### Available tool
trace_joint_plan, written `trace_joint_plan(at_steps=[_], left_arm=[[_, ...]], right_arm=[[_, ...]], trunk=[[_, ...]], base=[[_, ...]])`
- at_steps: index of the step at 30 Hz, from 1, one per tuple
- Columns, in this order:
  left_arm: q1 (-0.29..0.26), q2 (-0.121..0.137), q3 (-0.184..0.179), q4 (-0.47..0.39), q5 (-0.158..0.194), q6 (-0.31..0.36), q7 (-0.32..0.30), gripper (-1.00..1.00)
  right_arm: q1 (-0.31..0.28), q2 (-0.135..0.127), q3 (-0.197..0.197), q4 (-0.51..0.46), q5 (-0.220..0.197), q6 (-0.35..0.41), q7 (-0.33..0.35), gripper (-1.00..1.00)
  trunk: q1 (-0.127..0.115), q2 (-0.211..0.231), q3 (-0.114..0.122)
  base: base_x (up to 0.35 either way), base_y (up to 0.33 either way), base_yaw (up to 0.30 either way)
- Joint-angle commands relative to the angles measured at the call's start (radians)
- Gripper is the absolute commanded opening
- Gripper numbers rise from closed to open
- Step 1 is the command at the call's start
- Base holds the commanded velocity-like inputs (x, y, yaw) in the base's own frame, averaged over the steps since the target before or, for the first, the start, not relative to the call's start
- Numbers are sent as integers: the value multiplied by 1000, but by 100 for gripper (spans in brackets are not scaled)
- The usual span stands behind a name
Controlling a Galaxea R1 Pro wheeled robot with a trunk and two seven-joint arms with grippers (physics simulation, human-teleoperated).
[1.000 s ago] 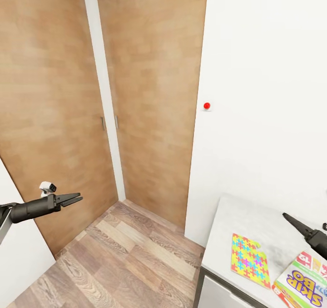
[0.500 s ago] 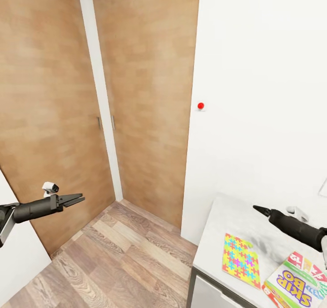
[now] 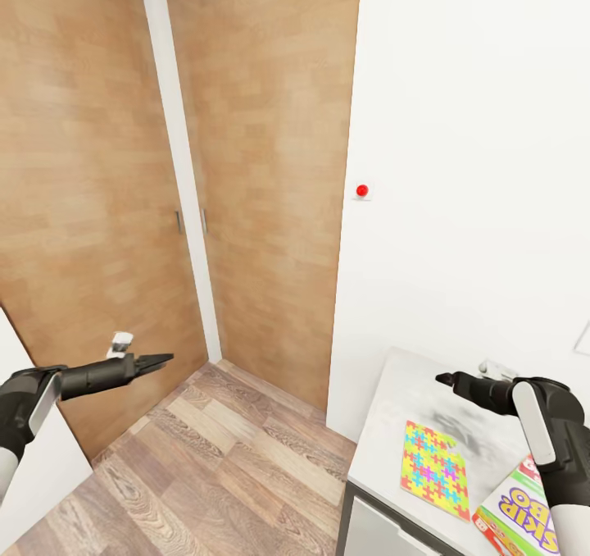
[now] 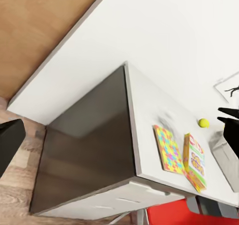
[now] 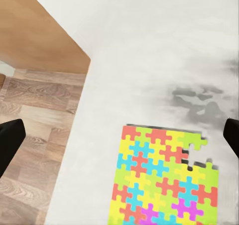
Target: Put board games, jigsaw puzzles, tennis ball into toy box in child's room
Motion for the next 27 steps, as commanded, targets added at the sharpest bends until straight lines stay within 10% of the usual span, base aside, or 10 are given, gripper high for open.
trace_joint_plan(at_steps=[1, 27], left_arm=[[-2, -4, 0, 0, 4, 11, 43, 100], [-5, 1, 2, 0, 1, 13, 127, 100]], right_arm=[[0, -1, 2, 5, 2, 4, 0, 100], [-19, -25, -2, 144, 6, 4, -10, 100]], trunk=[[1, -2, -3], [1, -2, -43]], base=[[0, 0, -57], [57, 28, -131]])
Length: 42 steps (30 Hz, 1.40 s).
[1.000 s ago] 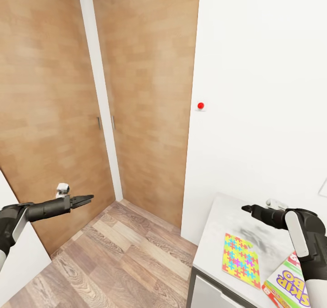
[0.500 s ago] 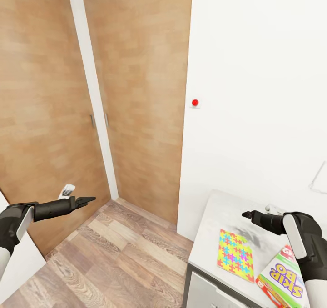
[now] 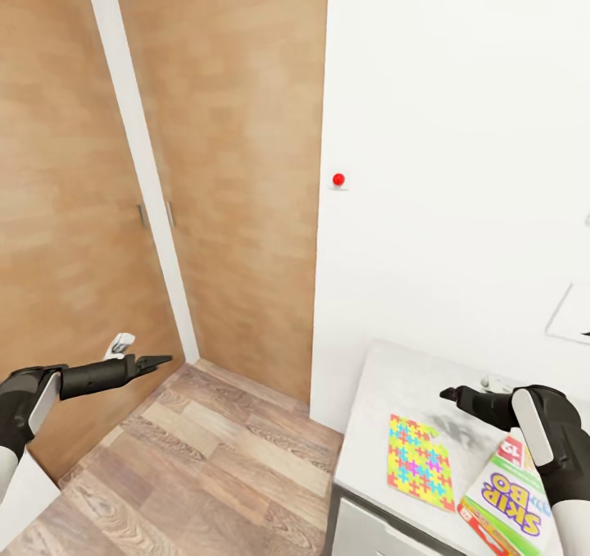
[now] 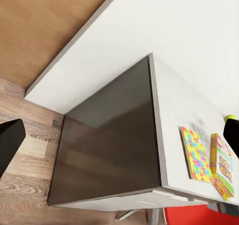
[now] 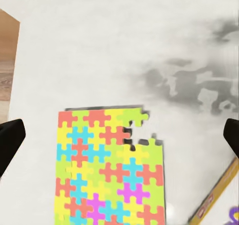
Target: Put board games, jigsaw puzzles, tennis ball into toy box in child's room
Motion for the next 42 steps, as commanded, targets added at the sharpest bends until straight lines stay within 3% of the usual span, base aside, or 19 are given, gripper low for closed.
trace_joint_plan(at_steps=[1, 9, 21, 42], left_arm=[[-1, 0, 0, 0, 4, 6, -1, 100], [-1, 1, 1, 0, 4, 3, 1, 100], [-1, 1, 2, 0, 3, 3, 2, 100], [-1, 1, 0, 0, 2, 3, 2, 100]], right_arm=[[-1, 0, -1, 0, 0, 5, 1, 100], [-18, -1, 0, 16, 2, 5, 0, 100], [-88, -2, 3, 180, 29, 4, 0, 100], [-112, 3, 10, 191, 34, 2, 0, 100]], trunk=[[1, -2, -4], [1, -2, -16], [1, -2, -35], [1, -2, -68]], base=[[166, 101, -142], [46, 28, -142], [34, 64, -142], [1, 3, -142]])
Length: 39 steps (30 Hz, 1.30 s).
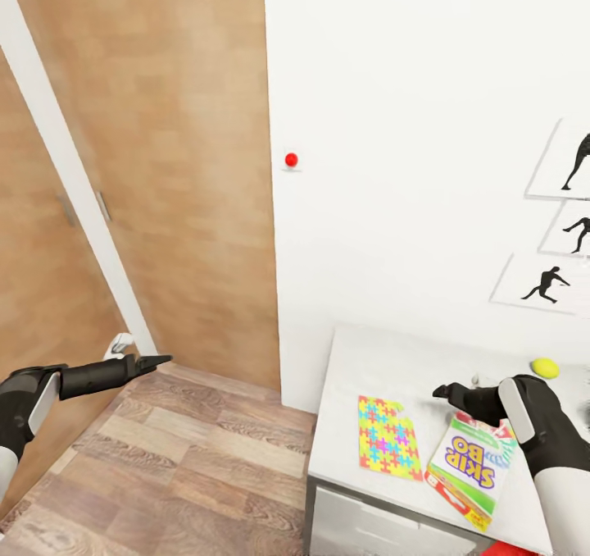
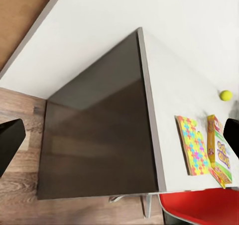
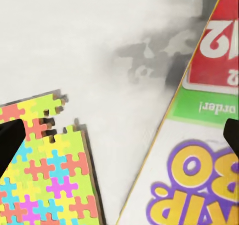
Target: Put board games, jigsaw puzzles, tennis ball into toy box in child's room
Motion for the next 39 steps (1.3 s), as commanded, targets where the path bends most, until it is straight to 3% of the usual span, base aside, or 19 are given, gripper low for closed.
trace_joint_plan(at_steps=[1, 6, 9, 18, 27, 39], left_arm=[[-1, 0, 0, 0, 4, 7, -1, 100], [-1, 0, 0, 0, 4, 7, -1, 100], [-1, 0, 1, 0, 4, 7, -1, 100], [-1, 0, 2, 0, 4, 7, -1, 100], [-1, 0, 2, 0, 4, 8, -1, 100], [-1, 0, 2, 0, 4, 8, -1, 100]], right_arm=[[-10, 2, 0, 0, 1, 5, 1, 100], [-38, 11, 4, 1, 0, 4, 1, 100], [-54, 14, 26, 2, 0, 4, 1, 100], [-68, 18, 127, 13, -4, -78, 4, 100], [-70, 18, 143, 96, -3, -147, 7, 100], [-113, 20, 145, 206, -4, -163, 15, 100]], trunk=[[1, -2, -4], [1, -2, -12], [1, -2, -16], [1, -2, -28], [1, -2, -30], [1, -2, -30]], base=[[26, 80, -140], [42, 111, -138], [16, 39, -133], [4, 126, -87], [0, 51, -7], [0, 97, 0]])
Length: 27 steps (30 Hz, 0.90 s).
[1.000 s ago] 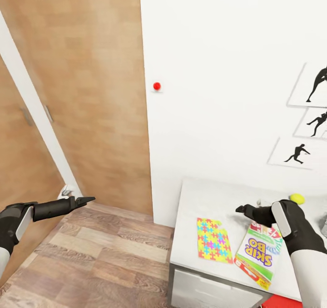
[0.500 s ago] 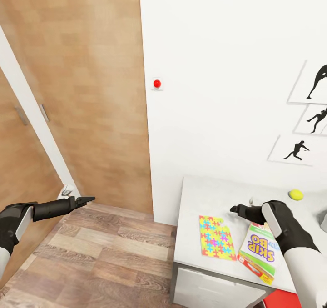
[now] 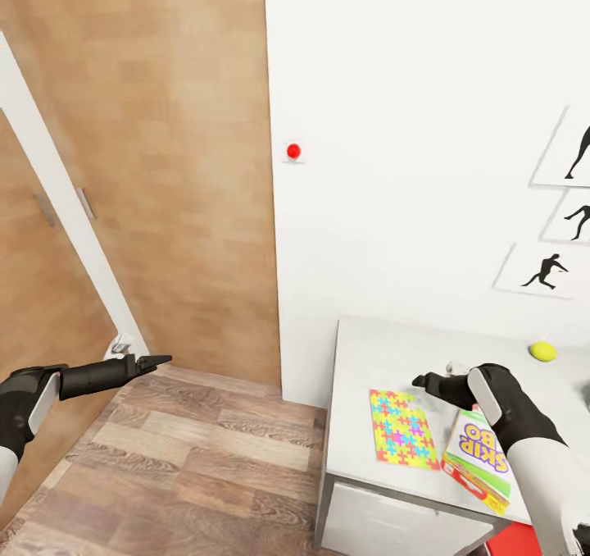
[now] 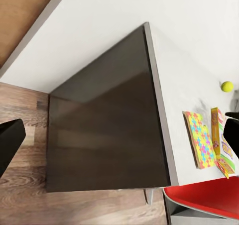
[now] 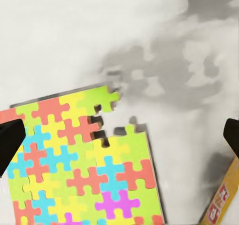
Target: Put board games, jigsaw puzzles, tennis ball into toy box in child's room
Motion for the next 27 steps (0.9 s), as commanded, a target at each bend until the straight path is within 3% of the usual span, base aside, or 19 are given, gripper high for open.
trace_joint_plan(at_steps=[1, 13, 20, 27], left_arm=[[-1, 0, 0, 0, 4, 7, -1, 100], [-1, -3, -1, 0, 4, 7, 0, 100], [-1, -4, -1, 0, 4, 8, 0, 100], [-1, -3, -2, 0, 4, 8, 0, 100]], right_arm=[[-3, 0, -2, 5, 2, 5, 4, 100], [-8, -3, 3, 18, 0, 6, 10, 100], [-8, -12, 50, 18, 1, 7, 55, 100], [-7, -16, 67, 22, 3, 6, 70, 100]], trunk=[[1, -2, -2], [1, -2, -2], [1, -2, -2], [1, -2, -9]], base=[[5, 130, 0], [58, 56, 0], [64, -55, 0], [7, -6, 0]])
